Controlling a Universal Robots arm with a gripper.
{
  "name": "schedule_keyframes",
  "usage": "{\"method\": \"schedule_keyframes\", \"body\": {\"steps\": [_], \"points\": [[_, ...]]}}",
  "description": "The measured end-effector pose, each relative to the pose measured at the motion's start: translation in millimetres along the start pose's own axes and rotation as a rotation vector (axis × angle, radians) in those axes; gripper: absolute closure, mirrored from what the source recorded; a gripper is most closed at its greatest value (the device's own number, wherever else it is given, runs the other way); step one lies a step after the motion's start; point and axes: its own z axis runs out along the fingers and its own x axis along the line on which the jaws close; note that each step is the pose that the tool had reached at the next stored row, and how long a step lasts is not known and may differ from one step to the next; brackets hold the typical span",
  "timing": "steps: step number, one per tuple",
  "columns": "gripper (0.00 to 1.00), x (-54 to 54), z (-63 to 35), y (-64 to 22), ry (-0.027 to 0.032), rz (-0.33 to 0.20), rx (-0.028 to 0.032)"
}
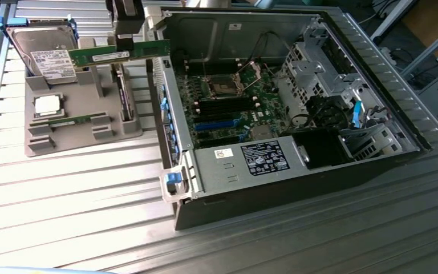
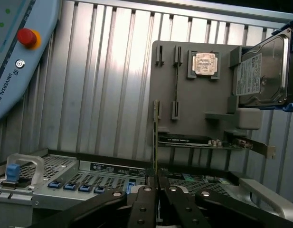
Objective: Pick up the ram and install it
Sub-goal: 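Pick up the ram and move it above insertion slot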
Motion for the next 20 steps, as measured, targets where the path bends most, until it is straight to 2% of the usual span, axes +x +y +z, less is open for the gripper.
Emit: {"method": "schedule_keyframes", "body": {"steps": [8,20], "points": [[0.87,0.7,-0.2,-5.2,0.0008,0.000,0.0000],[0.87,2.3,-0.7,-17.6,0.0018,0.000,-0.0002]]}}
